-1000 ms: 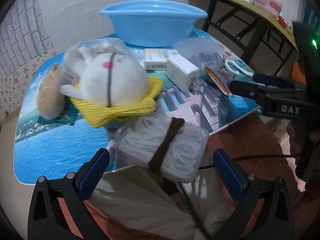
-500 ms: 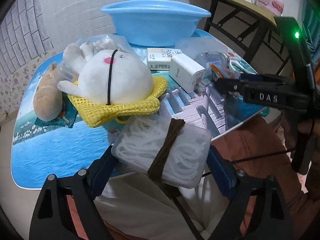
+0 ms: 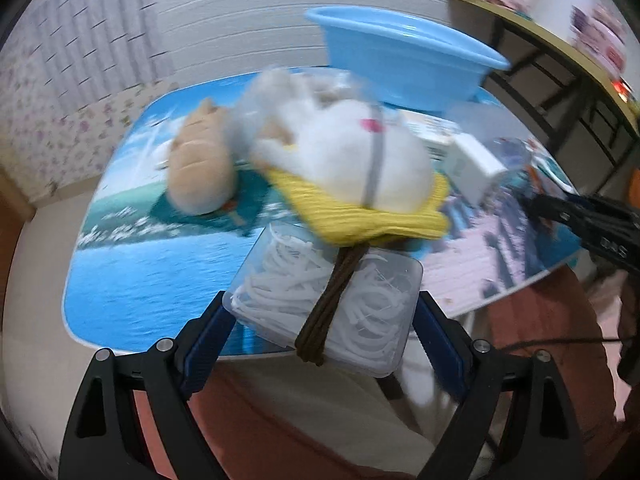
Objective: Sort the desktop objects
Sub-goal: 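Lift the cable box with the left tool while the right tool grasps the orange snack packet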
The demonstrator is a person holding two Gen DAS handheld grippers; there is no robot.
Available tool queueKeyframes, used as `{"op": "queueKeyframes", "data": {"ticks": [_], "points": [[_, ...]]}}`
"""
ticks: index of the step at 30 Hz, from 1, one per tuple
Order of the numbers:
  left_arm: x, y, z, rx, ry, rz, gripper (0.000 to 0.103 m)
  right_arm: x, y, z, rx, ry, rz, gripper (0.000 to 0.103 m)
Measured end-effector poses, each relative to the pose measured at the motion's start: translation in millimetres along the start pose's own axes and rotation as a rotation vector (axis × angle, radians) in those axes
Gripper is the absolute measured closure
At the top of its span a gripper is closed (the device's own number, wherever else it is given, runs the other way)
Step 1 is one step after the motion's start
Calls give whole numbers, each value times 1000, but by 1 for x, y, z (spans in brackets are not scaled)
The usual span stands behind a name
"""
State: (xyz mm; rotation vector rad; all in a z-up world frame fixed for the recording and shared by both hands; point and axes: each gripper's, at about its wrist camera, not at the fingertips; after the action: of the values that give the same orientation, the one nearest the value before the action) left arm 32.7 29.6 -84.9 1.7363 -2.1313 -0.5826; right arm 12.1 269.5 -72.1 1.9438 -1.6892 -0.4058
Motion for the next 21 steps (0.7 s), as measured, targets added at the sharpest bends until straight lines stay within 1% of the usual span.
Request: {"op": "queueKeyframes", "data": {"ticks": [3, 6, 11, 13, 18, 21], "points": [[14, 0, 4, 14, 23, -65, 14, 2, -1, 0, 3, -5, -2, 73], [19, 2, 8, 16, 19, -94, 14, 2, -2, 1, 12, -5, 1, 73], [10, 9, 13, 12, 25, -64, 13, 4, -1, 1, 14, -9, 4, 73], [10, 8, 14, 16, 18, -59, 13, 5, -1, 1, 17, -4, 1, 71], [10, 8, 12, 17, -24, -34, 12, 7, -1, 1, 24, -9, -5, 71], [11, 7, 13, 18, -52, -15, 9, 8, -1, 1, 24, -4, -8, 65]]}}
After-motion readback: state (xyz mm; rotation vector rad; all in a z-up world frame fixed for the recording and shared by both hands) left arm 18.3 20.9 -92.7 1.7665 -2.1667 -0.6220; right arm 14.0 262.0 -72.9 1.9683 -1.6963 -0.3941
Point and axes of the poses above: each gripper's, at about its wrist camera, not at the fingertips, and z roughly the way its jaws point, x to its left, y to its top, and after that the axes turned 3 degrees about z, right-handed
